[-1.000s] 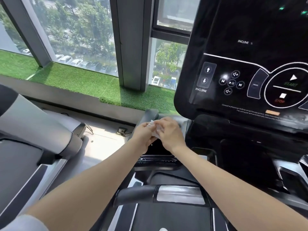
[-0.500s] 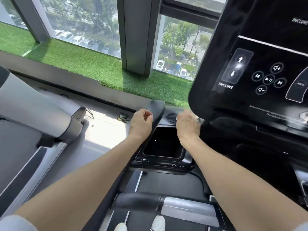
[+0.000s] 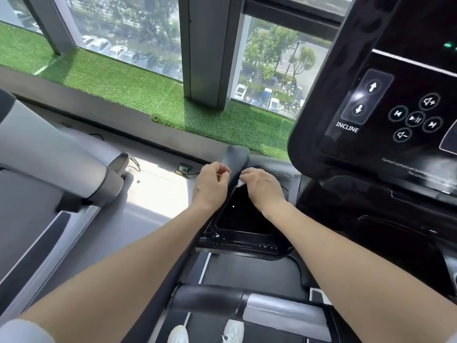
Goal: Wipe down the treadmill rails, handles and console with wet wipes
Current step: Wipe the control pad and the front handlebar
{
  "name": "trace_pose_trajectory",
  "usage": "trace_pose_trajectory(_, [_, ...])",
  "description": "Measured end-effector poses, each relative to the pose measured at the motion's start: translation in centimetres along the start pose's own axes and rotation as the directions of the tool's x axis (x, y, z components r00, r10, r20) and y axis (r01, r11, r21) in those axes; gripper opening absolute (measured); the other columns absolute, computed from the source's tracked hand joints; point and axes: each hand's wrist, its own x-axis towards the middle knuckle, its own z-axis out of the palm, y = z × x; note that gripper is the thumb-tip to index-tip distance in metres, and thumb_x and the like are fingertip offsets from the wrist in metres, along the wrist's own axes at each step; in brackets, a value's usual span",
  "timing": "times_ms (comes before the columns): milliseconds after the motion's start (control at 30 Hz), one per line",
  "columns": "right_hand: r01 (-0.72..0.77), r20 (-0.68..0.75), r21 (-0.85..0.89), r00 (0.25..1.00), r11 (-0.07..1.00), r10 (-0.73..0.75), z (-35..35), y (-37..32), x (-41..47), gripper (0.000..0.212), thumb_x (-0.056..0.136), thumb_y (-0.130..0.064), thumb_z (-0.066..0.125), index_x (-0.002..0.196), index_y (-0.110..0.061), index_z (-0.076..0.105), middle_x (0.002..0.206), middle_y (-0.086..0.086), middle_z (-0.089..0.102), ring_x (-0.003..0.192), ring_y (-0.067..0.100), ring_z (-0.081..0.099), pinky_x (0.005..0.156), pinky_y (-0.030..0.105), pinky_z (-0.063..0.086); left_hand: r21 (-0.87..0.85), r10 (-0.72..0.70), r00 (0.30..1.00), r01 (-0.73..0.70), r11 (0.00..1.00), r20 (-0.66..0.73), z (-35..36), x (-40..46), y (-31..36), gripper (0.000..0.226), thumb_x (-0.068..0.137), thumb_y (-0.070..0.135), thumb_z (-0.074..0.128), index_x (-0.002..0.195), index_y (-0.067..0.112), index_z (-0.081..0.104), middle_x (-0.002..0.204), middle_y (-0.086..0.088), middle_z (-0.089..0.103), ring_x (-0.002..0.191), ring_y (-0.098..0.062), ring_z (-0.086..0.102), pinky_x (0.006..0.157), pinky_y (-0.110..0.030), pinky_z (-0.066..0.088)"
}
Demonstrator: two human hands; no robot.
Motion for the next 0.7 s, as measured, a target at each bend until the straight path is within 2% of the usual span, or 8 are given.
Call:
trace_pose_trajectory(100, [-0.036,0.019,-0.043,0.999,0.998,0.037,-0.7,0.9,-0.9,0.027,0.093,-0.004,0.040,0.109,-0.009,0.060,0.117,0.003,0.059,0.111,0.024,0.056,0.087,0.033,0.048,0.008,0.045,0.999,-0.045,0.999,0.019,0.2,-0.2,0.3,0.010,0.094,0.014,0.051,0.092,0.018,0.060,0.101,-0.006,0.062,0.084,-0.012,0.056,0.075,-0.017,0.039])
trace_pose_trajectory(167, [-0.086,0.010,-0.070,0.996,0.994,0.087,-1.4,1.6,-1.7,0.027,0.091,0.001,0.039,0.107,-0.006,0.058,0.113,0.005,0.056,0.108,0.025,0.056,0.083,0.034,0.047,0.015,0.075,0.997,-0.076,0.997,0.034,0.4,-0.4,0.6,0.010,0.095,0.014,0.051,0.094,0.018,0.060,0.102,-0.005,0.060,0.085,-0.012,0.055,0.080,-0.021,0.043])
trace_pose_trajectory(333, [-0.233,-0.033,-0.102,0.973,0.967,0.230,-2.6,2.3,-2.5,0.034,0.094,0.003,0.035,0.121,0.000,0.054,0.122,0.011,0.050,0.119,0.028,0.045,0.087,0.035,0.045,0.031,0.098,0.994,-0.099,0.995,0.051,0.7,-0.6,1.1,0.010,0.094,0.016,0.051,0.093,0.021,0.060,0.102,-0.003,0.058,0.088,-0.014,0.054,0.087,-0.029,0.045])
trace_pose_trajectory(500, [-0.401,-0.038,-0.037,0.916,0.915,0.399,-3.0,1.8,-0.6,0.028,0.095,0.002,0.038,0.112,0.002,0.060,0.117,0.015,0.056,0.112,0.035,0.054,0.089,0.040,0.046,0.030,0.098,0.994,-0.099,0.995,0.044,0.0,-0.9,0.7,0.011,0.095,0.016,0.050,0.092,0.022,0.058,0.100,-0.001,0.058,0.085,-0.013,0.055,0.084,-0.028,0.046])
trace_pose_trajectory(600, [-0.313,-0.059,0.033,0.947,0.949,0.314,-2.1,1.5,0.5,0.027,0.092,0.005,0.039,0.105,0.000,0.063,0.114,0.012,0.055,0.108,0.030,0.053,0.085,0.036,0.044,0.040,0.085,0.996,-0.086,0.995,0.024,-0.3,-0.8,0.1,0.011,0.094,0.015,0.051,0.092,0.020,0.061,0.099,-0.003,0.061,0.086,-0.015,0.057,0.083,-0.029,0.047])
trace_pose_trajectory(700, [-0.124,-0.039,0.055,0.991,0.991,0.126,-0.7,0.4,0.7,0.030,0.093,0.002,0.040,0.108,-0.004,0.066,0.116,0.008,0.057,0.110,0.026,0.050,0.088,0.033,0.043,0.054,0.068,0.998,-0.069,0.996,0.005,-0.5,-1.1,-0.2,0.013,0.094,0.014,0.051,0.096,0.015,0.064,0.097,-0.002,0.059,0.085,-0.015,0.056,0.078,-0.025,0.044])
